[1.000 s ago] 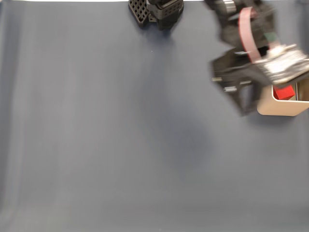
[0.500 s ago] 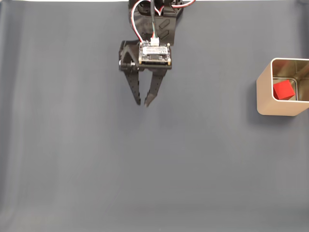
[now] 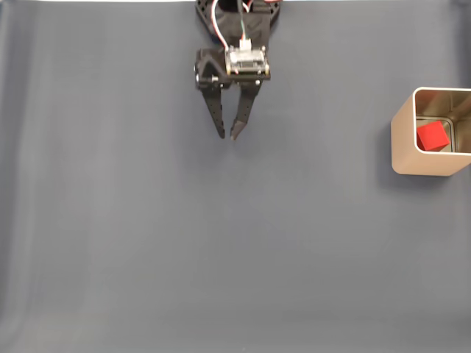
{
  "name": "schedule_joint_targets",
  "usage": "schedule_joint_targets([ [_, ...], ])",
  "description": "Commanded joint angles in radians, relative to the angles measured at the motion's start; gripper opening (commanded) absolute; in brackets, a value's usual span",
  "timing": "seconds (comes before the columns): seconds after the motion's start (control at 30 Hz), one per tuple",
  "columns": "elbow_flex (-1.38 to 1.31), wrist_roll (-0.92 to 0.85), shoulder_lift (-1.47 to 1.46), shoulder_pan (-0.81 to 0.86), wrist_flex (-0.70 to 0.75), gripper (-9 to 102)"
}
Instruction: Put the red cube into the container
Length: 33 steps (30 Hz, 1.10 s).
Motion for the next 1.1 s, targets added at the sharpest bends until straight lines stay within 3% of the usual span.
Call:
schedule_joint_targets([
  [0.0, 0.015, 0.049, 0.063, 0.000, 0.091, 0],
  [0.33, 0.017, 0.095, 0.199, 0.003, 0.476, 0],
  [0.47, 0.017, 0.094, 0.204, 0.008, 0.560, 0],
  [1.07, 0.017, 0.020, 0.204, 0.040, 0.575, 2],
])
